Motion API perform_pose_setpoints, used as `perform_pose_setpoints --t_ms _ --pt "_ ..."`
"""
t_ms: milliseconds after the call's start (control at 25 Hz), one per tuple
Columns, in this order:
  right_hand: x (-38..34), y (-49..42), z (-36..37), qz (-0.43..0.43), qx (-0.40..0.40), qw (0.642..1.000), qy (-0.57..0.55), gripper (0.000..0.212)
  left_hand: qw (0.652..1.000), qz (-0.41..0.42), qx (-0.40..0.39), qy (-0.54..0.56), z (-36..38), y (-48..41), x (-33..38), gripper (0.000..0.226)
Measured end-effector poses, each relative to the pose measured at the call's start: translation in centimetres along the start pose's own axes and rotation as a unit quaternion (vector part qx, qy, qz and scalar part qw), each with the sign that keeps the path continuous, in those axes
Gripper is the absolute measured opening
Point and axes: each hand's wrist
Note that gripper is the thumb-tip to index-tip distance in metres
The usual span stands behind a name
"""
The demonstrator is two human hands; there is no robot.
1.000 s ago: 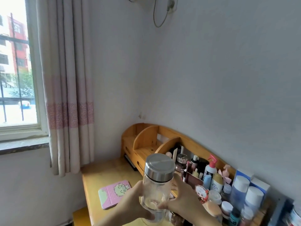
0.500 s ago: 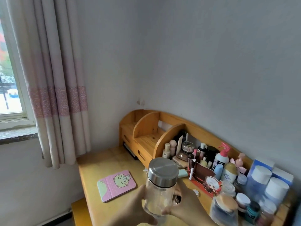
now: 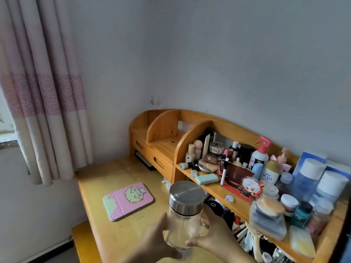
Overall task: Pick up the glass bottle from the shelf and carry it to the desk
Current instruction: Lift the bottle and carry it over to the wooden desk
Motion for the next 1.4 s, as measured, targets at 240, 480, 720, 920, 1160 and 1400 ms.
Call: perform_pose_setpoints --t_ms 240,480,720,920,1160,1400 --pt "3.6 0.3 2.1 -0.011 0.011 1.000 0.000 0.095 1.000 0.011 -0.012 -0.011 2.3 -0.2 -3.3 0.080" --pt "6.3 0.4 3.4 -0.010 0.015 1.000 -0.021 0.102 0.998 0.067 0.020 -0.010 4.4 -0.5 -6.5 0.084" --pt "7.5 0.3 4.0 0.000 0.013 1.000 -0.028 0.100 0.994 0.095 0.044 -0.027 5.5 -0.9 -8.5 0.088" --pt "8.3 0.1 4.5 0.002 0.005 1.000 -0.029 0.097 0.995 0.097 0.028 -0.027 6.0 -1.3 -9.9 0.083" --pt "8.6 0.1 4.8 -0.004 0.010 1.000 -0.028 0.095 0.995 0.097 0.021 -0.005 6.2 -1.1 -9.8 0.081" --pt "8.7 0.5 4.8 -0.006 0.011 1.000 -0.024 0.098 0.992 0.121 0.029 -0.011 6.1 -0.7 -9.4 0.087"
Point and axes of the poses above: each hand's wrist, its own y-axis away from the middle knuckle, its own z-axis out of the palm, x = y × z
